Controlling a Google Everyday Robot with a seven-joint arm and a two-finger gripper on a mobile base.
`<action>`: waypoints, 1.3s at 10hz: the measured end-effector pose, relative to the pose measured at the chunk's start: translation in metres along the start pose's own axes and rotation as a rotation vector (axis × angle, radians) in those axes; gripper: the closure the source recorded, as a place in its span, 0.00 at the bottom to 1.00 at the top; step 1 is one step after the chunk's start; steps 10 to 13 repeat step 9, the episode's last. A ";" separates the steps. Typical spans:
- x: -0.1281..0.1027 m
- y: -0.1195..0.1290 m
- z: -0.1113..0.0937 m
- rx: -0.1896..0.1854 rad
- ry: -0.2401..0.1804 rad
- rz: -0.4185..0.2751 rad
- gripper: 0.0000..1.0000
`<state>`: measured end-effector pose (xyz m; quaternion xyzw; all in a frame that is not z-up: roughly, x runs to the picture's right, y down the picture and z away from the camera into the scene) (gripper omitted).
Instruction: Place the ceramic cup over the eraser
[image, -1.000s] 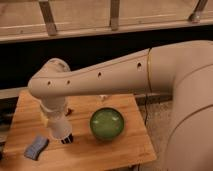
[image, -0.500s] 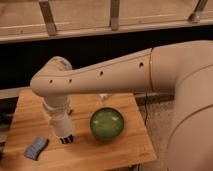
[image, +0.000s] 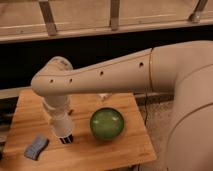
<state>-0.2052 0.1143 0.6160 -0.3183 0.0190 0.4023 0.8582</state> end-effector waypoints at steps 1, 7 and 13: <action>0.000 0.000 0.000 0.000 0.000 0.000 0.57; 0.000 0.000 0.001 0.000 0.001 0.001 0.20; 0.000 0.000 0.000 -0.001 0.001 0.001 0.20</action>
